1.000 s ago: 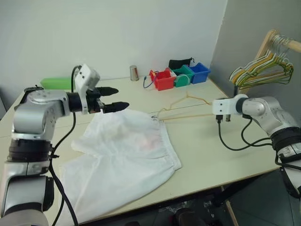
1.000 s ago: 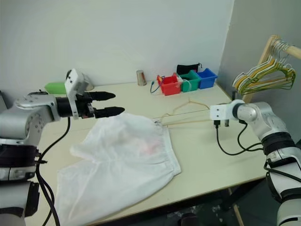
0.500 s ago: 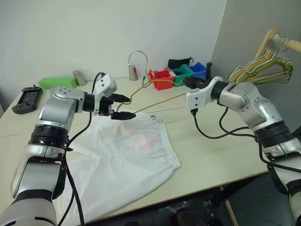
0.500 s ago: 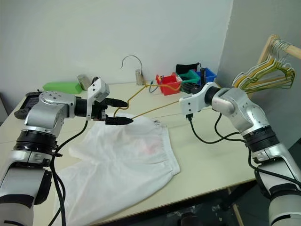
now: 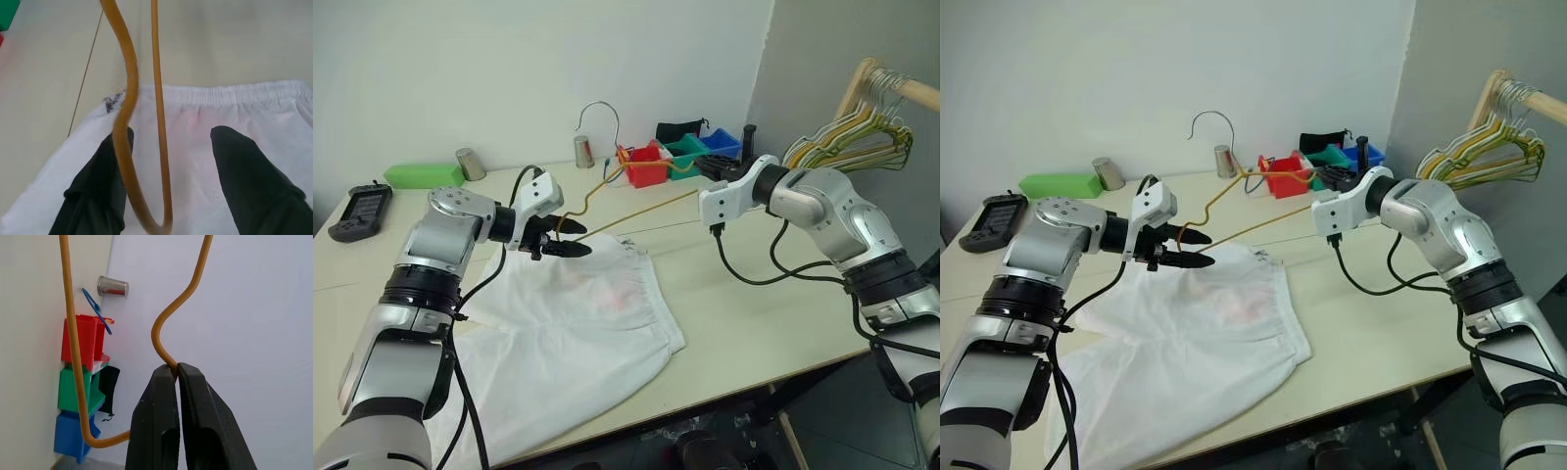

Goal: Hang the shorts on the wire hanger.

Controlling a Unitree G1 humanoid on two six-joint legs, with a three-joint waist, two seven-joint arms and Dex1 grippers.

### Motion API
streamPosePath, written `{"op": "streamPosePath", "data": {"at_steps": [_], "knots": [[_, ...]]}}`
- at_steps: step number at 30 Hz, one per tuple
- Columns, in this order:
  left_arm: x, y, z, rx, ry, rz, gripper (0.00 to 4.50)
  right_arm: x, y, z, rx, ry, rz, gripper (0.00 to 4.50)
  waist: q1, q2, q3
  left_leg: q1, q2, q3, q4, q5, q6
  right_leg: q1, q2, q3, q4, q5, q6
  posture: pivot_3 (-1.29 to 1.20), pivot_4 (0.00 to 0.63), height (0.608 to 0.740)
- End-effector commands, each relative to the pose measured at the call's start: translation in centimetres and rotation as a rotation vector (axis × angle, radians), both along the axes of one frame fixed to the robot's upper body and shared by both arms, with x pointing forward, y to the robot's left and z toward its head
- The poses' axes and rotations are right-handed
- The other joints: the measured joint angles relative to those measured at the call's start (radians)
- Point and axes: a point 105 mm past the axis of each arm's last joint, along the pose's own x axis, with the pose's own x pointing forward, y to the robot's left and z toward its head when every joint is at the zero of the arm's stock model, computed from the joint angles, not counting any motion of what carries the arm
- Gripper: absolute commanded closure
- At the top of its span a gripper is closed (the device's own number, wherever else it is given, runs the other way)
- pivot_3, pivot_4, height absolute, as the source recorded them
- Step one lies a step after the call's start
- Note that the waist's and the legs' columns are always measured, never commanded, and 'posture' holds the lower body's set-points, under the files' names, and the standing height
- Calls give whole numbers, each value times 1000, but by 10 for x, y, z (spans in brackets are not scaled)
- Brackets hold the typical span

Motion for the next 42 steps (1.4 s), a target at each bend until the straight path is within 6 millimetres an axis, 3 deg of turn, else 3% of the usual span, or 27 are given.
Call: {"op": "streamPosePath", "data": {"at_steps": [1,9,19,25,28,32,36,42], "knots": [[3,5,11,-2,-50,17,2806,-2,2,25,29,-77,18,4500,0,0,0,0,0,0,0,0,0,0,0,0,0,0,0,-124,0,740],[6,6,13,0,-57,25,4492,-3,3,25,32,-77,26,4500,0,0,0,0,0,0,0,0,0,0,0,0,0,0,0,-125,0,740],[13,4,14,5,-94,47,4492,-4,3,22,46,-40,24,4500,0,0,0,0,0,0,0,0,0,0,0,0,0,0,0,-133,0,740],[17,4,16,27,-143,52,4500,-5,-1,10,32,54,10,3109,-1,0,0,0,0,0,0,0,0,0,0,0,0,0,0,-137,0,740],[27,8,16,98,-262,88,4500,-8,-4,6,15,104,4,2376,0,0,0,0,1,-1,0,0,0,0,0,0,0,0,0,-139,0,740],[40,12,16,265,-482,92,4500,-21,-18,-11,49,370,-45,1479,2,0,0,0,1,-2,0,0,0,1,-1,0,0,0,0,-137,0,740],[41,5,17,316,-588,32,4500,-25,-22,-5,130,460,-90,559,5,0,0,0,1,-4,0,0,0,1,-4,0,0,3,-4,-138,0,740],[33,-13,21,354,-716,-73,4500,-16,-28,-13,148,512,-167,559,3,0,0,0,1,-2,0,0,0,1,-3,-1,0,3,-4,-138,0,740]]}}
